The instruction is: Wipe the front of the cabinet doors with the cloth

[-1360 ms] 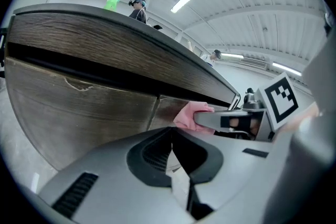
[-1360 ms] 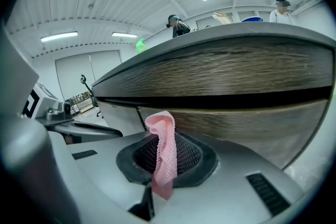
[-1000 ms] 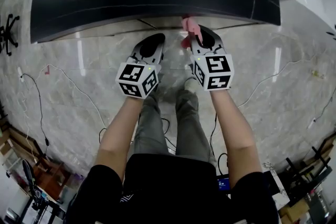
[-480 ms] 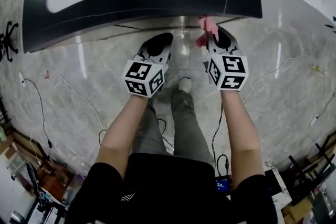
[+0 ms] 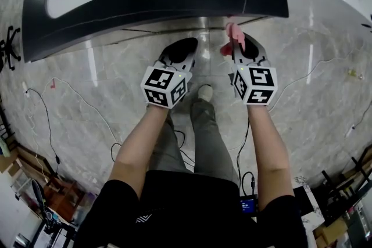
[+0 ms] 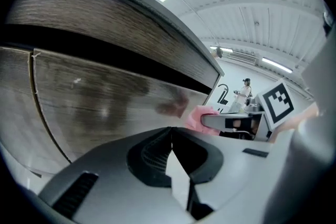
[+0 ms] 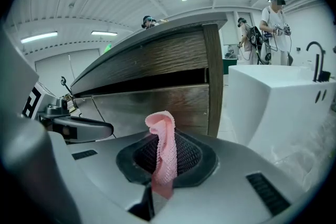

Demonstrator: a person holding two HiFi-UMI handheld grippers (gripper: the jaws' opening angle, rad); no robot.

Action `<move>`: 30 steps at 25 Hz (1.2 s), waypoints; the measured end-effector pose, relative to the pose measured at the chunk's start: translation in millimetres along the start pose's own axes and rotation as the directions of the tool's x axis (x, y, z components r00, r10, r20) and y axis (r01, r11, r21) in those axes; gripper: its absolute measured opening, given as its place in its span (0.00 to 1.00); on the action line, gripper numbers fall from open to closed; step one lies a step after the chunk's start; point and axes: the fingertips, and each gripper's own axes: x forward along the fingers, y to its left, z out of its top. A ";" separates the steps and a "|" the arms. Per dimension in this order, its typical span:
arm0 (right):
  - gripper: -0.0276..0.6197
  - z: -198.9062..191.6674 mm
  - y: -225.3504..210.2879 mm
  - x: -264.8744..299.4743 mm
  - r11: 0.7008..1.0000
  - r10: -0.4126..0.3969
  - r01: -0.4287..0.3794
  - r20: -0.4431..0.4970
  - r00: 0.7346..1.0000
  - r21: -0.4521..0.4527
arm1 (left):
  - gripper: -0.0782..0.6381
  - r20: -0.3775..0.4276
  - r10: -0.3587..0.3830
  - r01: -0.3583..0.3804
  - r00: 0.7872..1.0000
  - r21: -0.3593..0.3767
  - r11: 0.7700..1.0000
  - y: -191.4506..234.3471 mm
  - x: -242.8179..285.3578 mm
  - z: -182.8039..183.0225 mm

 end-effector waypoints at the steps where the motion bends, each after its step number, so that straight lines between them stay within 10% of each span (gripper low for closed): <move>1: 0.12 -2.6 5.6 1.9 1.000 0.010 -0.010 -0.004 1.000 -0.001 | 0.12 -0.001 0.004 -0.004 1.000 -0.004 1.000 2.7 -2.1 -2.1; 30: 0.12 -21.7 233.2 117.9 0.963 0.252 -0.257 -0.073 0.965 -0.076 | 0.12 0.001 0.173 -0.173 0.985 -0.084 0.981 165.4 -131.0 -30.6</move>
